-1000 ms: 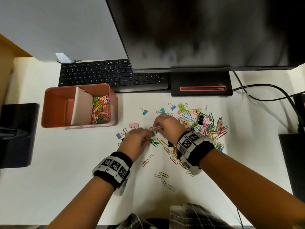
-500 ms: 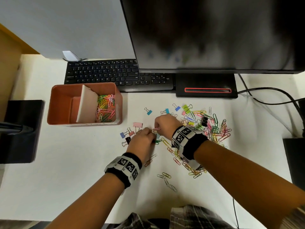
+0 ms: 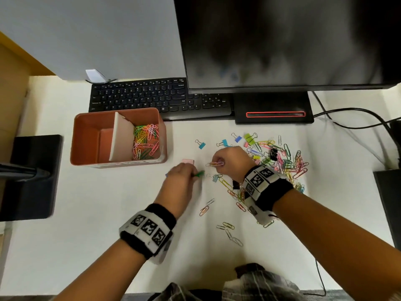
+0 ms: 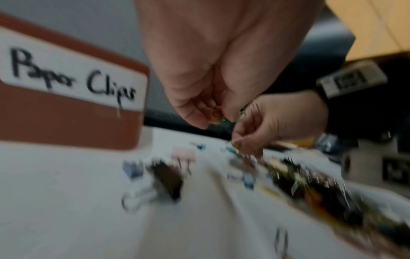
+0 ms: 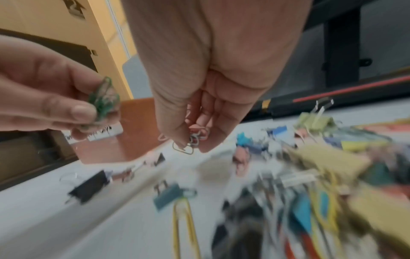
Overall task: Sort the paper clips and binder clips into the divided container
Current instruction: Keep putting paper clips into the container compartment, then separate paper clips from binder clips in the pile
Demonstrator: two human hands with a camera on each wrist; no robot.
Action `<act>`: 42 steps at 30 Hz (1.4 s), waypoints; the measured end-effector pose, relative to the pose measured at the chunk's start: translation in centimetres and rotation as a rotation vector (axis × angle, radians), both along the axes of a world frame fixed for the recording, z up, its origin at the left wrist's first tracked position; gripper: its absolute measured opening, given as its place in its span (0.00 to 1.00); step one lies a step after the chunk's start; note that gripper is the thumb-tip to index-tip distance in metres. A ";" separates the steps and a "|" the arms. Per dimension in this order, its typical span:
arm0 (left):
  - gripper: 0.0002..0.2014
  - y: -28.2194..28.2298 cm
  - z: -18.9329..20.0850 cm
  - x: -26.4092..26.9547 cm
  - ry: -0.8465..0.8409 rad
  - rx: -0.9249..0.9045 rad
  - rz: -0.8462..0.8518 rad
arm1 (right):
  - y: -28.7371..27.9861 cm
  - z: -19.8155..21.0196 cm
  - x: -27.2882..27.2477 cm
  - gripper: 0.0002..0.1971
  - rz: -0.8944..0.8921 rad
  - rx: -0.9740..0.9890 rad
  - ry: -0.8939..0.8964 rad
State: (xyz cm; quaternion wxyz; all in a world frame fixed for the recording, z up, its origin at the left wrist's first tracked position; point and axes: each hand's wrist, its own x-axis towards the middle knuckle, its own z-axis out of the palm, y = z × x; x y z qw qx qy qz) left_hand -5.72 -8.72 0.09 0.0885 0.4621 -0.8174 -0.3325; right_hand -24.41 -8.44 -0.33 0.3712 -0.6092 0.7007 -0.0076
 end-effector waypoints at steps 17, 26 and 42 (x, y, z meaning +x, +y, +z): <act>0.13 -10.2 7.2 8.5 -0.065 -0.170 0.211 | -7.0 5.8 11.5 0.19 -0.062 -0.401 -0.211; 0.16 0.6 -0.1 3.5 -0.111 0.268 -0.246 | 11.3 0.9 2.4 0.24 0.022 0.031 -0.050; 0.09 3.5 -4.6 -0.8 -0.166 0.235 -0.146 | 14.5 -3.2 1.0 0.23 -0.172 0.001 -0.190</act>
